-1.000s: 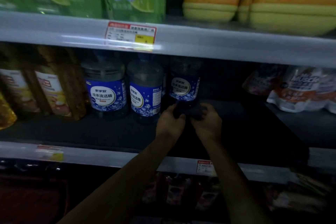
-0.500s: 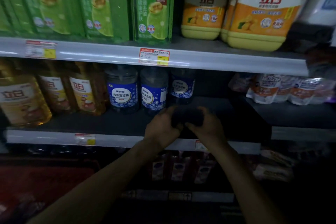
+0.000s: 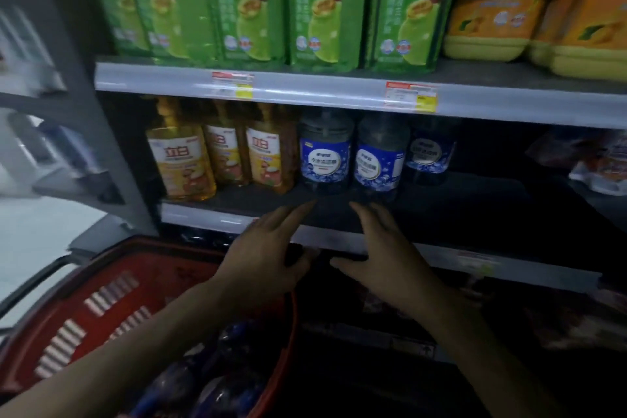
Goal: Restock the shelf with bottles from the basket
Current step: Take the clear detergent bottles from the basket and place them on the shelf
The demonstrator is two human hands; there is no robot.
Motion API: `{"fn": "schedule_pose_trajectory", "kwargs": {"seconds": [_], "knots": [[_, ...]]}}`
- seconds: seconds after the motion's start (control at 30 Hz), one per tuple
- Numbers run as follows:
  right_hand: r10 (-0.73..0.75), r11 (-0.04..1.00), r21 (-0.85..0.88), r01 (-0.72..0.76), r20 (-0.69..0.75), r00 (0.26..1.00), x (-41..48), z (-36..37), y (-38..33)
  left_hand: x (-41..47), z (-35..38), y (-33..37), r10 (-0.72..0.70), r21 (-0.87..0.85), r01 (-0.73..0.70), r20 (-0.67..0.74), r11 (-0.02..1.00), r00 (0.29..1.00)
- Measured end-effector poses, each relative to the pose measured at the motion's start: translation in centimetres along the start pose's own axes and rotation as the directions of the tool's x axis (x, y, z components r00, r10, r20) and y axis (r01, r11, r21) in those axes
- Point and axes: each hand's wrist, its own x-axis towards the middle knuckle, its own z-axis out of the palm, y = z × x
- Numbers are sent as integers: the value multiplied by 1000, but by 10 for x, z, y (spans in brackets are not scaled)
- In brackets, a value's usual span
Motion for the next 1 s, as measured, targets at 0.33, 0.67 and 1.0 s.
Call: {"fn": "schedule_pose_trajectory", "kwargs": {"seconds": [0.33, 0.67, 1.0], "knots": [[-66, 892, -385, 238, 411, 909, 3, 81, -39, -123, 9, -121, -84, 182, 72, 56, 981, 995], [-134, 837, -344, 426, 625, 769, 15, 167, -81, -200, 42, -189, -260, 266, 200, 212, 943, 942], [114, 795, -530, 294, 608, 786, 38, 245, -68, -211, 57, -189, -396, 253, 325, 320, 911, 861]]}}
